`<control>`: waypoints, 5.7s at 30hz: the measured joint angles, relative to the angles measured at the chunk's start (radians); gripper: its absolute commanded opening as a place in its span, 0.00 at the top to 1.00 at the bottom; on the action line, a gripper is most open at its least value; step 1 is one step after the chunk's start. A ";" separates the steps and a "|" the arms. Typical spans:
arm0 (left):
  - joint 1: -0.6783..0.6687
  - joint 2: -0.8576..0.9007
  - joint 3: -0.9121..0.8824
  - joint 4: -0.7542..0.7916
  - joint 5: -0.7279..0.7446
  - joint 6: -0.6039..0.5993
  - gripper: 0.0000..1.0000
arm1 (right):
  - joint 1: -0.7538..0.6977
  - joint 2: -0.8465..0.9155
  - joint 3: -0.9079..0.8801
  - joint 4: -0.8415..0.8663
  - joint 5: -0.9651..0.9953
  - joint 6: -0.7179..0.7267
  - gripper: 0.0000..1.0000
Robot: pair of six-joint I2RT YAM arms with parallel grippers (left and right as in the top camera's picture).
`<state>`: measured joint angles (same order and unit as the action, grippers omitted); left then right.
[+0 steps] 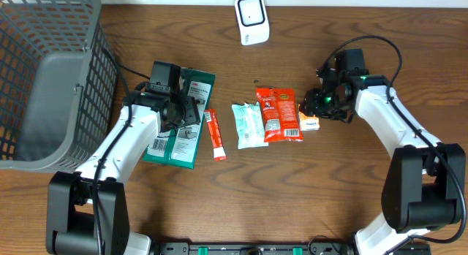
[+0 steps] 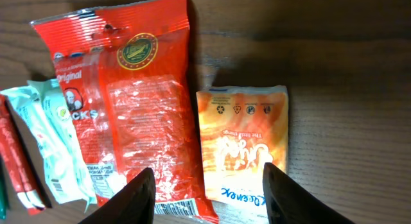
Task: Scan the item barcode
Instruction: 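Grasp the orange packet with the right gripper and lift it, then carry the orange packet up toward the white scanner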
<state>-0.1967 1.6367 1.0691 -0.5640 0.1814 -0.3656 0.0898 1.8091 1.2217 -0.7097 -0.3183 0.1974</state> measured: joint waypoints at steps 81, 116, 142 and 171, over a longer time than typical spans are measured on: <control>0.000 0.000 0.000 0.000 0.000 0.000 0.39 | -0.164 -0.003 -0.357 0.499 -0.246 -0.101 0.85; 0.000 0.000 0.000 0.000 -0.007 0.000 0.39 | -0.128 -0.412 -0.255 0.134 -0.061 -0.082 0.99; 0.012 0.062 -0.150 0.212 -0.338 -0.022 0.90 | -0.005 -0.441 0.075 -0.269 0.125 -0.077 0.99; 0.017 0.029 0.092 -0.150 -0.030 -0.025 0.83 | 0.005 -0.441 0.214 -0.344 0.177 -0.072 0.99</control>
<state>-0.1795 1.6653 1.1610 -0.7143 0.1513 -0.3904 0.0944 1.3682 1.4353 -1.0542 -0.1417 0.1253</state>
